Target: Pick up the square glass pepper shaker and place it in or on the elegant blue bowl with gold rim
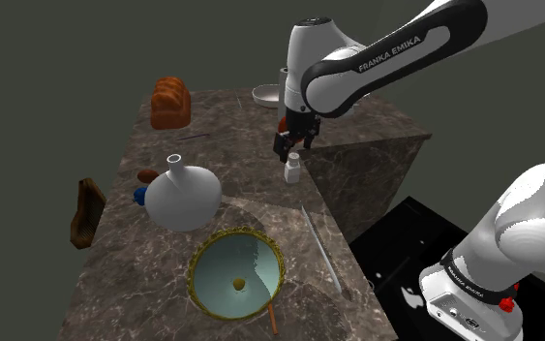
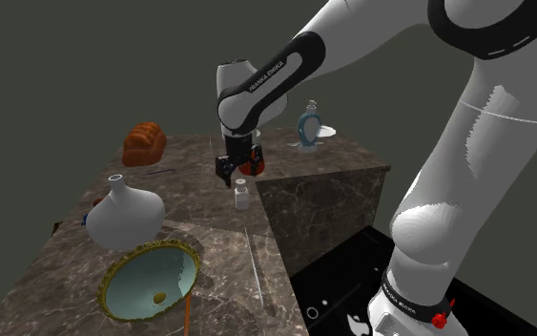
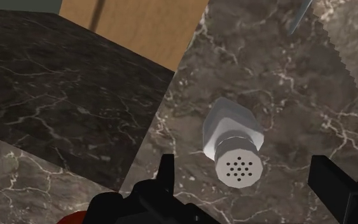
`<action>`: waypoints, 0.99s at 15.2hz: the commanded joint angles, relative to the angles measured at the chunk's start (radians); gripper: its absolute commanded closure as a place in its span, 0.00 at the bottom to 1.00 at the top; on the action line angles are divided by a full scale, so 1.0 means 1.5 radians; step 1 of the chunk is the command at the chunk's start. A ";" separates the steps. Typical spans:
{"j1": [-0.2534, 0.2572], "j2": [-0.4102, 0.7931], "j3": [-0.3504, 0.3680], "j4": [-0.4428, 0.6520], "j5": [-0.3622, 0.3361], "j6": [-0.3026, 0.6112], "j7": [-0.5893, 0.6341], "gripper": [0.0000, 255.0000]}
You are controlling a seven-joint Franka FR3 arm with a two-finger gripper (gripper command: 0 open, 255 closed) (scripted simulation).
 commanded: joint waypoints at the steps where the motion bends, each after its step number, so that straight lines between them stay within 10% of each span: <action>1: -0.001 0.011 0.001 -0.010 -0.004 0.020 0.004 0.00; 10: -0.001 0.020 0.001 -0.015 -0.008 0.034 0.006 0.00; 11: -0.001 0.020 0.001 -0.015 -0.008 0.034 0.006 1.00; 15: -0.001 0.020 0.001 -0.015 -0.008 0.035 0.007 1.00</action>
